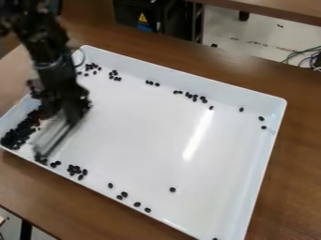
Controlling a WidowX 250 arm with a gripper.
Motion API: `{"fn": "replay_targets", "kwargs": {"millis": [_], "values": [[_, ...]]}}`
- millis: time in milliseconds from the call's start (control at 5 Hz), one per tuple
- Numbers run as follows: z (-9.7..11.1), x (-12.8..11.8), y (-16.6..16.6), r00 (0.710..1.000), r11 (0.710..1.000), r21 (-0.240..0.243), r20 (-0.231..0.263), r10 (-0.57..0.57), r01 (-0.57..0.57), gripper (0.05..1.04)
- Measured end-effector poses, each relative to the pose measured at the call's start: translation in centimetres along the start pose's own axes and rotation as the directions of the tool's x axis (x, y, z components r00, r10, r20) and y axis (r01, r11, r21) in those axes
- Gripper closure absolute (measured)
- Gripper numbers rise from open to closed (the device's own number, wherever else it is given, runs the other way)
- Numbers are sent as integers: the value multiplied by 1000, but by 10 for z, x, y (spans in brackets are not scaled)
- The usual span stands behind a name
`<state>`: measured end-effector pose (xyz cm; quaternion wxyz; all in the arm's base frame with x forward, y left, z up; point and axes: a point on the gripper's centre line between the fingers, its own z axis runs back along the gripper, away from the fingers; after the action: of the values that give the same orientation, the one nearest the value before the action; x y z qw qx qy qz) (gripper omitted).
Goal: Sweep into pile
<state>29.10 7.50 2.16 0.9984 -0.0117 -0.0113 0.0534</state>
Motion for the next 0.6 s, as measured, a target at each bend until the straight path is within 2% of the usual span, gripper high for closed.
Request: {"fn": "replay_targets", "kwargs": {"millis": [200, 400, 600], "values": [[8, 6, -28, 1000, 1000, 6, -6, -4, 4, 731], [10, 11, -77, 1000, 999, -32, 23, -13, 13, 732], [12, 25, -125, 996, 994, -86, 53, -66, 71, 731]]}}
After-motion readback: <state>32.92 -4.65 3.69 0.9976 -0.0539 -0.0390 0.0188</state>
